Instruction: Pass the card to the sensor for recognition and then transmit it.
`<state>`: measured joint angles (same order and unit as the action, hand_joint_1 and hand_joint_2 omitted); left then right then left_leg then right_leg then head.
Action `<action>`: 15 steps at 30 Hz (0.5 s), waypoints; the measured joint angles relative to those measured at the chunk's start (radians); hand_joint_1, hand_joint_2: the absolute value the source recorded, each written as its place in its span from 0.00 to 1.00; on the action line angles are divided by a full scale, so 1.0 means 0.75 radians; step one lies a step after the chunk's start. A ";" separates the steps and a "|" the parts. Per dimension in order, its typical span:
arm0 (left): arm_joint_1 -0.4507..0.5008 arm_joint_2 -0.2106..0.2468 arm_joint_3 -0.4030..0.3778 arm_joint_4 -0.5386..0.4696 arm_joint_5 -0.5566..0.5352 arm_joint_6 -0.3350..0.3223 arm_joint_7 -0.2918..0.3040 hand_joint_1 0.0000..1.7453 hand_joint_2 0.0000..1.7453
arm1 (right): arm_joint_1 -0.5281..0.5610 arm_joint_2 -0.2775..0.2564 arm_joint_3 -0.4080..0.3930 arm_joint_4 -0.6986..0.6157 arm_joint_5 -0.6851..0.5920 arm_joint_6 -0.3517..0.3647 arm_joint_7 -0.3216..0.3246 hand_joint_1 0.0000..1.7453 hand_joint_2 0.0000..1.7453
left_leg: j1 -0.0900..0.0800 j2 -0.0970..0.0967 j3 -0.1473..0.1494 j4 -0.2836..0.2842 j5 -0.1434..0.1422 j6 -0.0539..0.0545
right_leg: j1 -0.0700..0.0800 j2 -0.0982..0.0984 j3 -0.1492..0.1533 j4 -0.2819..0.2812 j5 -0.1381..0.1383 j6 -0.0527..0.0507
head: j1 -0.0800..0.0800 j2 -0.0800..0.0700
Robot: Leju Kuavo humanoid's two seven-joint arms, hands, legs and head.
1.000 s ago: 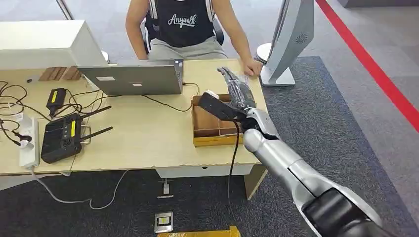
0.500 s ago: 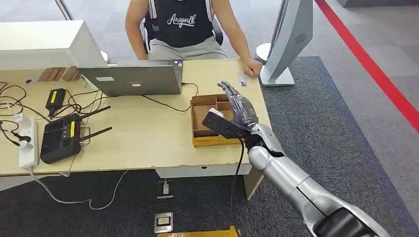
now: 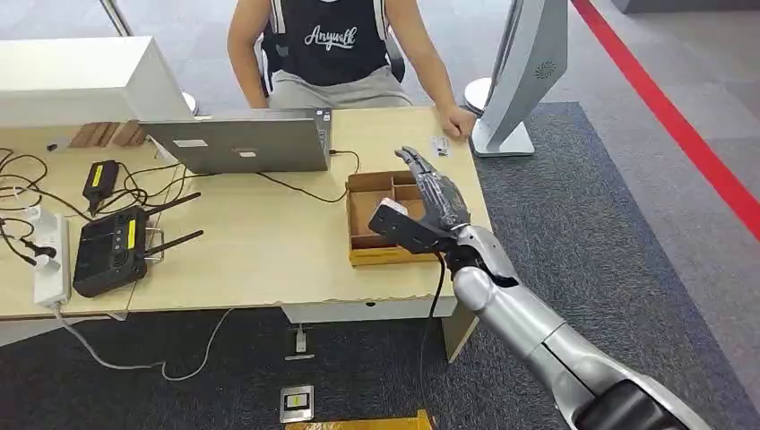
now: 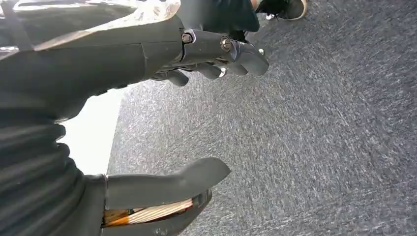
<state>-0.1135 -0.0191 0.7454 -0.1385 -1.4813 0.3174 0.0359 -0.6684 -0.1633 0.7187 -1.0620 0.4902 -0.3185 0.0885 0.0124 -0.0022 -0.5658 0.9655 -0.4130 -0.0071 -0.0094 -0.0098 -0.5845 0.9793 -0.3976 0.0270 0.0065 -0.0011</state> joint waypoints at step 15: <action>0.000 0.003 0.000 0.000 -0.008 -0.001 -0.006 0.00 1.00 | 0.141 -0.086 0.075 -0.058 0.328 0.251 0.127 0.00 1.00 | 0.000 0.000 0.001 0.000 -0.002 0.000 | 0.000 0.000 0.001 -0.001 -0.002 0.001 | 0.003 0.000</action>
<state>-0.1131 -0.0172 0.7454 -0.1385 -1.4874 0.3170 0.0317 -0.5628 -0.2281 0.7748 -1.1055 0.7359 -0.1301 0.1835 0.0121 -0.0023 -0.5654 0.9655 -0.4147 -0.0071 -0.0095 -0.0098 -0.5837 0.9783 -0.3988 0.0277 0.0084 -0.0011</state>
